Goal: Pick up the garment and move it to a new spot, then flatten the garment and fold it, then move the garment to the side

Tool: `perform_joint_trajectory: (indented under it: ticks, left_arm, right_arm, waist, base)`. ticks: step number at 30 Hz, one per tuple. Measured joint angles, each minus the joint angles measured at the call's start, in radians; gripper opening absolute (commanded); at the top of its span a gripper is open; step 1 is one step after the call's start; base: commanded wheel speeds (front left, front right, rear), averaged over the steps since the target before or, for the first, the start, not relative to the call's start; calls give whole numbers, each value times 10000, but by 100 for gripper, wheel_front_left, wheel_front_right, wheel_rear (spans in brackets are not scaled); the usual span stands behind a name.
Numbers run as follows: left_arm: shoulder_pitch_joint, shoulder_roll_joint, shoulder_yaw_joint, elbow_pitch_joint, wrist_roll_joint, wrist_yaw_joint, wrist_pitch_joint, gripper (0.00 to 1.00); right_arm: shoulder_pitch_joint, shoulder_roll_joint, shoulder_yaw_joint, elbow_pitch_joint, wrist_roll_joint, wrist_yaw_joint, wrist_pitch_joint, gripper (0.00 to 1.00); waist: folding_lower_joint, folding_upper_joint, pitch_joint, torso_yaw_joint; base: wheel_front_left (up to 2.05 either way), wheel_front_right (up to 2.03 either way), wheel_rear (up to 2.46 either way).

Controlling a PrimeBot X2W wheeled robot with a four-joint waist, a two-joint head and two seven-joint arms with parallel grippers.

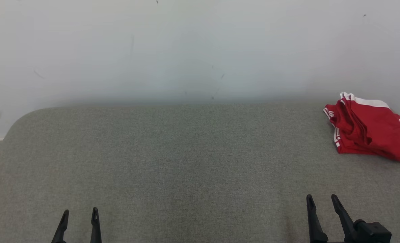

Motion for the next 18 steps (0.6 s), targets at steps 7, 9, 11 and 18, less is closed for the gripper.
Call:
perform_joint_trajectory:
  ticks: [7, 9, 11, 18]
  left_arm:
    - [21, 35, -2, 21, 10, 86, 2, 0]
    - [107, -65, -48, 205, 10, 84, 17, 0]
    - [197, -142, -104, 393, 8, 84, 21, 0]
    - [260, -355, 36, 637, -888, -105, 291, 0]
  right_arm:
    - [27, 2, 21, 77, 48, 0, 2, 0]
    - [88, 6, 19, 288, 50, 0, 12, 0]
    - [188, 8, 17, 487, 54, 0, 13, 0]
    - [211, 19, -35, 731, 1070, 0, 278, 0]
  waist:
    - [0, 0, -36, 12]
    - [0, 0, -36, 12]
    - [0, 0, -35, 11]
    - [0, 0, 6, -6]
  base:
    - [0, 0, 0]
    - [0, 0, 0]
    - [0, 0, 0]
    - [0, 0, 0]
